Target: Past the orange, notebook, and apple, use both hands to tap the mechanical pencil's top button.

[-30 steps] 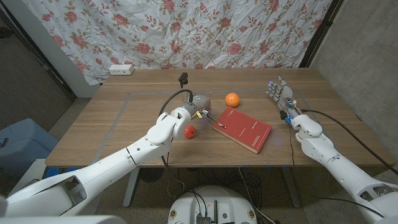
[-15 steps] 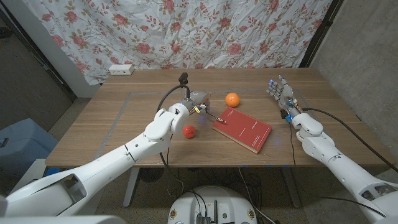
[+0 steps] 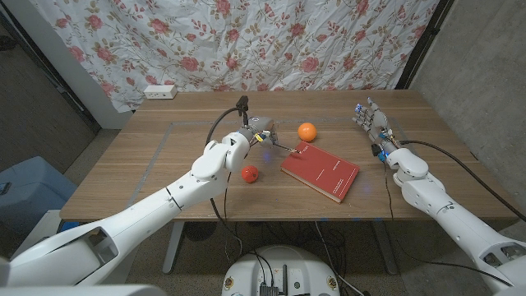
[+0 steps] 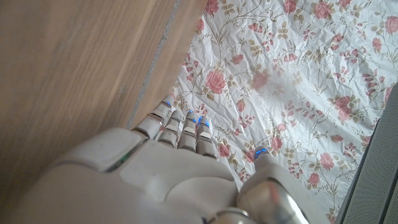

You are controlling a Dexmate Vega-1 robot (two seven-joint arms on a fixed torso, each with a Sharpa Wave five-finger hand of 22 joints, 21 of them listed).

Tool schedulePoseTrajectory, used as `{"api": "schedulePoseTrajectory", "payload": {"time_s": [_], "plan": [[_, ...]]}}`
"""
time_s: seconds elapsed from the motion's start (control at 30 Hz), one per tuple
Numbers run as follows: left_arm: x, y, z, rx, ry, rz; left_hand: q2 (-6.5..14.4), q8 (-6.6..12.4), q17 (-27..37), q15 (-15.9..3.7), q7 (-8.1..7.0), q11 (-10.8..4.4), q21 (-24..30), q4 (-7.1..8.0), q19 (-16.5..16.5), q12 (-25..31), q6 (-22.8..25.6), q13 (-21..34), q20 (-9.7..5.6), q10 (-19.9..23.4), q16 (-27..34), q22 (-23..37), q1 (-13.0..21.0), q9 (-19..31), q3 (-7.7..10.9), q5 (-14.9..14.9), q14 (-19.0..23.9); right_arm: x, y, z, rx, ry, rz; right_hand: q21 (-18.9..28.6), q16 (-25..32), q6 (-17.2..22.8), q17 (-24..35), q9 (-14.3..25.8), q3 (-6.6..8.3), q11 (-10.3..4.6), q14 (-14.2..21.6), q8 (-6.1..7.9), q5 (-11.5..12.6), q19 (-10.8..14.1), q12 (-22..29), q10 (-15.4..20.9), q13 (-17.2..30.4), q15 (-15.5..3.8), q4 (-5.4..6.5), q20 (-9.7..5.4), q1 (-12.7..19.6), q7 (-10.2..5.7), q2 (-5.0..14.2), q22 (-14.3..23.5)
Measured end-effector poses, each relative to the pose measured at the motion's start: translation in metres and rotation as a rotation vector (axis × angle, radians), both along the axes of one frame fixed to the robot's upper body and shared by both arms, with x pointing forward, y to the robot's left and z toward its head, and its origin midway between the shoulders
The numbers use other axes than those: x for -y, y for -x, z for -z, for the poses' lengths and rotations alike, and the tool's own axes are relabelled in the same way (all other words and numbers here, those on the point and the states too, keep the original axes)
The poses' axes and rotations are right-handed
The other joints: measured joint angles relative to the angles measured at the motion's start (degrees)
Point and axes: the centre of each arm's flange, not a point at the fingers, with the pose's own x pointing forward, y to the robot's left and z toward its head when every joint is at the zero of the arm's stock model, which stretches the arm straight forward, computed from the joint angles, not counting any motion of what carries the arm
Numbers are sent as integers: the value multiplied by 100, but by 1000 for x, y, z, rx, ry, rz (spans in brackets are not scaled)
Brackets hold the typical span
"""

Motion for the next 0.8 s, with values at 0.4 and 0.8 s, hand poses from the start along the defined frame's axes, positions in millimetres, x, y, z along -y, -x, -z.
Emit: {"api": "schedulePoseTrajectory", "payload": {"time_s": [0.4, 0.8], "plan": [[-1, -3, -5, -36, 99, 4, 1, -43, 1, 0, 0, -1, 0, -1, 0, -26, 0, 1, 0, 1, 0, 0, 2, 10, -46, 0, 0, -5, 13, -3, 57, 79, 37, 0, 0, 42, -27, 0, 15, 1, 22, 0, 0, 3, 0, 43, 0, -21, -16, -3, 0, -42, 0, 0], [2, -2, -12, -60, 198, -2, 26, -45, 1, 0, 0, 0, 0, -25, 0, -59, -1, 9, 0, 63, 0, 0, 35, 8, -69, -5, 0, -12, 25, -6, 128, 171, 64, 0, 0, 52, -54, -1, 56, 1, 22, 0, 0, 33, 0, 42, 0, -21, -23, -33, 0, -176, 0, 0]]}}
